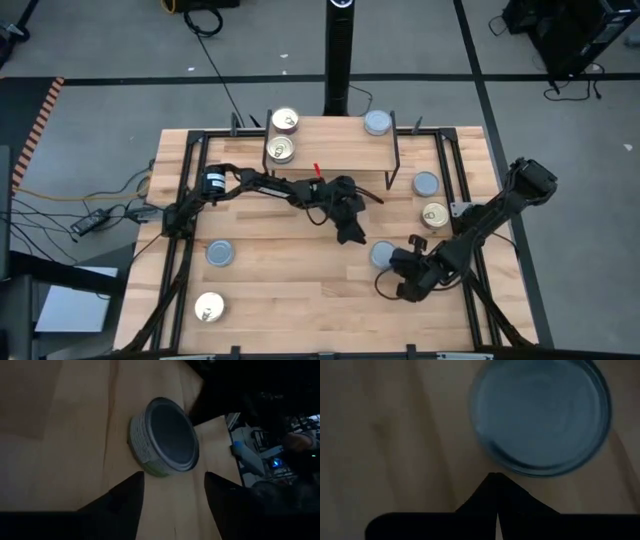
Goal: Stack canned seafood by type on shelf
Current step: Put the bottom right green tuna can on the shelf aligned with the other green tuna can
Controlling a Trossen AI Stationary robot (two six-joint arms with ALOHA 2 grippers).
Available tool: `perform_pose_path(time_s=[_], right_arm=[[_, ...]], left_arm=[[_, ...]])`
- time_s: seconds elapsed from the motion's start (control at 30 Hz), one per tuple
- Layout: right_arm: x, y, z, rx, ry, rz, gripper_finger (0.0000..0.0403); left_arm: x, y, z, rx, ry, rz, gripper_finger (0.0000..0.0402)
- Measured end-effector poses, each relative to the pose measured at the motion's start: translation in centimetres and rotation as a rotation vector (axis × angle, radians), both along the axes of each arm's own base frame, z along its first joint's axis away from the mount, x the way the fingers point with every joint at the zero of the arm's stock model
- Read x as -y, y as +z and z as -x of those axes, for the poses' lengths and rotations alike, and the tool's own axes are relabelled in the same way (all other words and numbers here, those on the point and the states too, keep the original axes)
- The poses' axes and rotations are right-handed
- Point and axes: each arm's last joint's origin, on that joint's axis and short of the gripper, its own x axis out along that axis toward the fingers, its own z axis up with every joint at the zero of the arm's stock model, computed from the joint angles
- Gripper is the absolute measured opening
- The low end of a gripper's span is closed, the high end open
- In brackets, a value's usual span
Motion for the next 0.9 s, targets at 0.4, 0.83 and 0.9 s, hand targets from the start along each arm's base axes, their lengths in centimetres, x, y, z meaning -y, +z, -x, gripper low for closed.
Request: perform_pose_path(time_s=[0.4,0.83,0.9], right_arm=[[0.3,0.6,-0.3,0.053,-0.051,0.079,0.0008],[-0.1,-0.8,0.6,0.094,-0.029,0.04,0.0008],[-0.2,-0.8,0.7,0.094,-0.02,0.037,0.0007]], left_arm=[[0.2,-0.2,0.1,-0.017,-0.008,-0.004,0.0218],[0.2,-0.2,0.1,-0.016,-0.008,-0.004,0.0218],[0.3,-0.2,0.1,-0.017,-0.009,-0.004,0.0218]])
